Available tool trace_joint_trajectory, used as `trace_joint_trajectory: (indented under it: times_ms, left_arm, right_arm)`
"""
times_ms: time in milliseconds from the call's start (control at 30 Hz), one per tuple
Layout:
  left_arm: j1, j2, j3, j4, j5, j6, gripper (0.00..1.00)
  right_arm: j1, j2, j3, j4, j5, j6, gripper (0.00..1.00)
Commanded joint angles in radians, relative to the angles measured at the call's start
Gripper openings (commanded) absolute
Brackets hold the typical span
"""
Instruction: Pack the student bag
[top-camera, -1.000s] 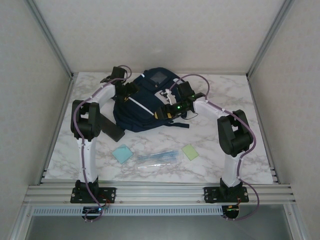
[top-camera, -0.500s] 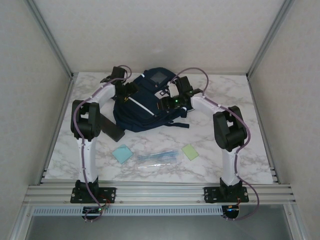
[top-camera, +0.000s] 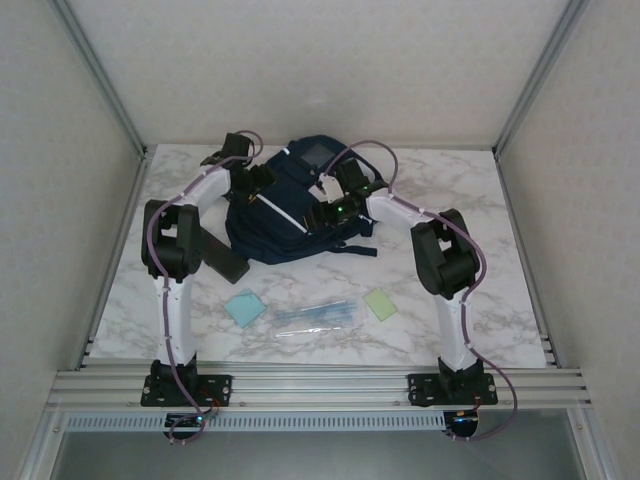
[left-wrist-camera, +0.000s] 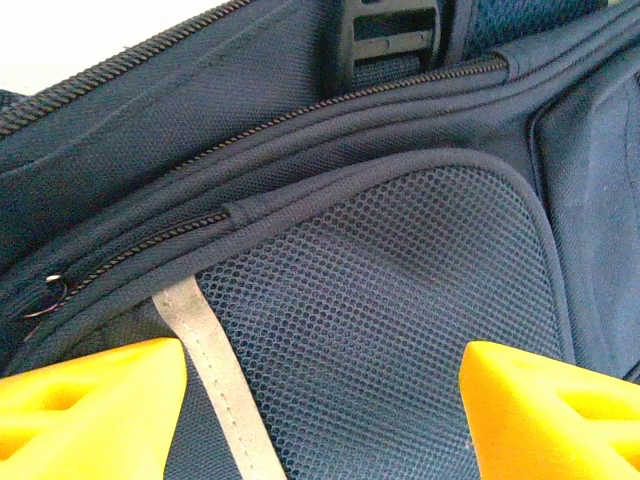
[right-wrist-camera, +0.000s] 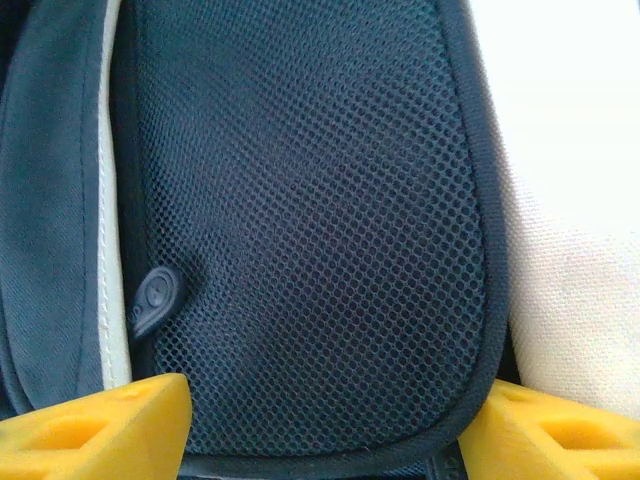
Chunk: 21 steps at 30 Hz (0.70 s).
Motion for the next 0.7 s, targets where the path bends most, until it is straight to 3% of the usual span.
trace_joint_trajectory:
  times_ms: [0, 67, 333, 400, 467, 533, 600, 667]
  left_arm:
    - [-0.008, 0.048, 0.009, -0.013, 0.006, -0.025, 0.72]
    - [-0.008, 0.050, 0.013, -0.014, 0.009, -0.028, 0.72]
    - [-0.010, 0.053, 0.022, -0.027, 0.005, -0.019, 0.72]
    - [-0.010, 0.053, 0.026, -0.029, 0.007, -0.018, 0.72]
    - [-0.010, 0.050, 0.027, -0.032, 0.005, -0.018, 0.72]
    - [-0.010, 0.046, 0.028, -0.036, 0.001, -0.016, 0.72]
    - [-0.010, 0.044, 0.031, -0.038, -0.002, -0.013, 0.72]
    - [-0.010, 0.045, 0.034, -0.040, -0.001, -0.013, 0.72]
  right_arm:
    - [0.058, 0.056, 0.015, -0.138, 0.029, -0.036, 0.70]
    - [0.057, 0.080, 0.035, -0.182, 0.210, -0.025, 0.70]
    - [0.053, 0.036, -0.002, -0.163, 0.483, -0.028, 0.69]
    - [0.053, 0.072, 0.037, -0.205, 0.466, -0.036, 0.60]
    - [0.053, 0.098, 0.053, -0.224, 0.439, -0.034, 0.40]
    - [0.053, 0.103, 0.046, -0.228, 0.423, -0.025, 0.28]
    - [0.053, 0.093, 0.030, -0.221, 0.420, -0.016, 0.19]
    - [0.050, 0.078, 0.015, -0.224, 0.442, -0.015, 0.18]
